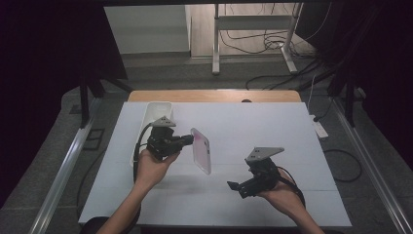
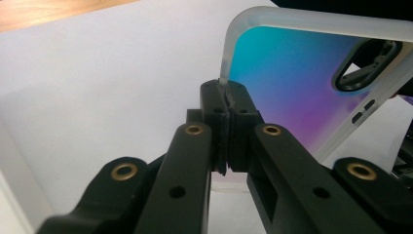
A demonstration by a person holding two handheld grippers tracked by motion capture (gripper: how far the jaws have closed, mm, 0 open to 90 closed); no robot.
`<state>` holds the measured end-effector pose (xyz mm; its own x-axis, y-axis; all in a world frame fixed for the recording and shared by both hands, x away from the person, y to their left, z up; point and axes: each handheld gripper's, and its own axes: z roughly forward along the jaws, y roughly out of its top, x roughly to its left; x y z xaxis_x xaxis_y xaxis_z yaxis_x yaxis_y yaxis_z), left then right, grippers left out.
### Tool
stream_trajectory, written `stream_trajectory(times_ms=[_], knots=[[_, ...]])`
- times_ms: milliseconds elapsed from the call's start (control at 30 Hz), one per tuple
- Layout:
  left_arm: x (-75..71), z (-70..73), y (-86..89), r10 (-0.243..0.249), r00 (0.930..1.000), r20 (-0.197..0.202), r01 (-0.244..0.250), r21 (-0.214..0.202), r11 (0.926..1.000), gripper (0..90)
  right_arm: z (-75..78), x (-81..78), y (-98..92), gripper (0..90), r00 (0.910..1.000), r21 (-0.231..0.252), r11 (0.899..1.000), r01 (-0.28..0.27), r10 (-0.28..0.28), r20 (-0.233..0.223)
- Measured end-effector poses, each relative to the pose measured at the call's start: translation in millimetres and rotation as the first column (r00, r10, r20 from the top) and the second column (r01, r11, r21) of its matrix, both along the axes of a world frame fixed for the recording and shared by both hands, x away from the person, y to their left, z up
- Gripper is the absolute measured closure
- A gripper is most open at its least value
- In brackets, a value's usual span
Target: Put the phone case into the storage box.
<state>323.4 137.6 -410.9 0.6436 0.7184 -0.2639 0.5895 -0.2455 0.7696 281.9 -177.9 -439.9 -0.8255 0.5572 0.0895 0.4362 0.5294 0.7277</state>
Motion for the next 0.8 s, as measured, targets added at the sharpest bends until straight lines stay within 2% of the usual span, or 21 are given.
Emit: stream_trajectory(times_ms=[400, 800], knots=[[8.6, 3.9, 12.9, 0.029, 0.9996, -0.001, -0.029, 0.001, 0.9996, 88.3, -2.1, -9.0, -19.2, 0.0, 0.9995, -0.027, 0.999, 0.018, -0.018, 0.027], [17.0, 11.1, 23.5, 0.061, 0.9981, -0.010, -0.061, -0.003, 0.9981, 88.4, -5.4, -15.8, -45.6, 0.0, 0.9974, -0.036, 0.997, 0.070, -0.069, 0.022]])
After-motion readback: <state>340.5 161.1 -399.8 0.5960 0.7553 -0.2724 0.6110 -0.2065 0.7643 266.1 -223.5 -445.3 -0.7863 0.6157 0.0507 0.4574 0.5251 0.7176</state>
